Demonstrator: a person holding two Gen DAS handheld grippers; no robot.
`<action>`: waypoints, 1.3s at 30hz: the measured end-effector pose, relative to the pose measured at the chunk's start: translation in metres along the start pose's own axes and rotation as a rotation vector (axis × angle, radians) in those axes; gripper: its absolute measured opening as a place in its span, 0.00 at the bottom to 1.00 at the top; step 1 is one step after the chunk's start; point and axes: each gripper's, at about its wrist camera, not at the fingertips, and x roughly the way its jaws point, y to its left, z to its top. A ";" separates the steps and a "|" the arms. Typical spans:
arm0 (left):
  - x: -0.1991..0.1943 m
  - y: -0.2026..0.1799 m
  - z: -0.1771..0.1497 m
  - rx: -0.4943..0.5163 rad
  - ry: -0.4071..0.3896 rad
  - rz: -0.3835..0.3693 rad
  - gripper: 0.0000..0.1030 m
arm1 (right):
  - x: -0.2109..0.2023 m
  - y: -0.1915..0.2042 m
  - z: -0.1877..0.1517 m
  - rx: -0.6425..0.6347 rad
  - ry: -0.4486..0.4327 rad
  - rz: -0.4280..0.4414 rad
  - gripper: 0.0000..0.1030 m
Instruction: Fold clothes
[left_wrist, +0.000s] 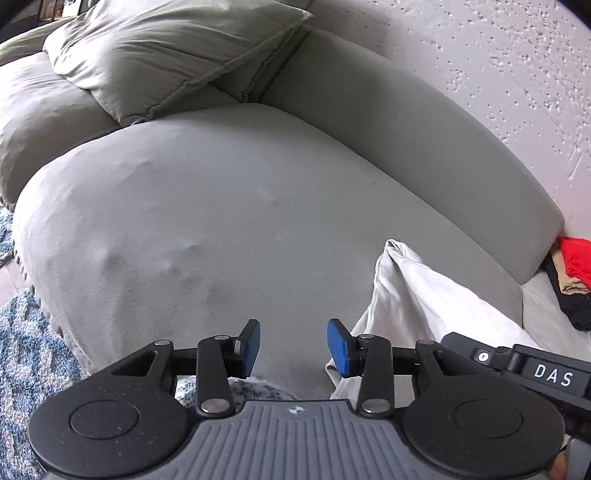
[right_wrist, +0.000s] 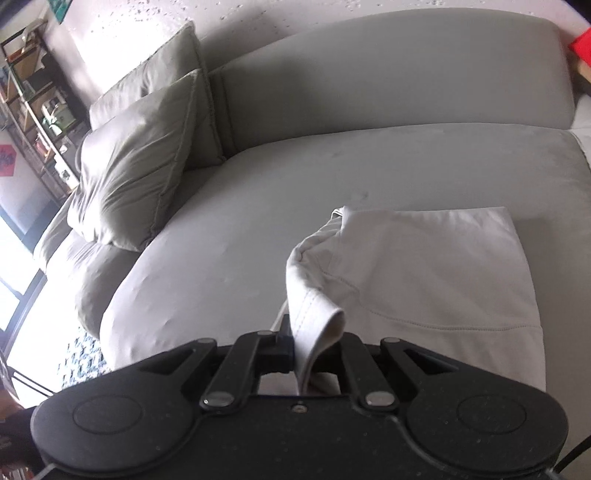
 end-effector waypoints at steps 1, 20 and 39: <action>-0.001 0.001 0.000 -0.006 -0.002 0.003 0.37 | 0.002 0.002 0.000 -0.010 0.010 0.002 0.04; -0.012 -0.023 -0.001 0.130 -0.062 -0.006 0.33 | -0.083 -0.106 -0.022 0.105 -0.050 0.077 0.24; 0.033 -0.081 -0.012 0.489 0.152 0.182 0.34 | -0.065 -0.100 -0.079 -0.282 0.040 -0.100 0.08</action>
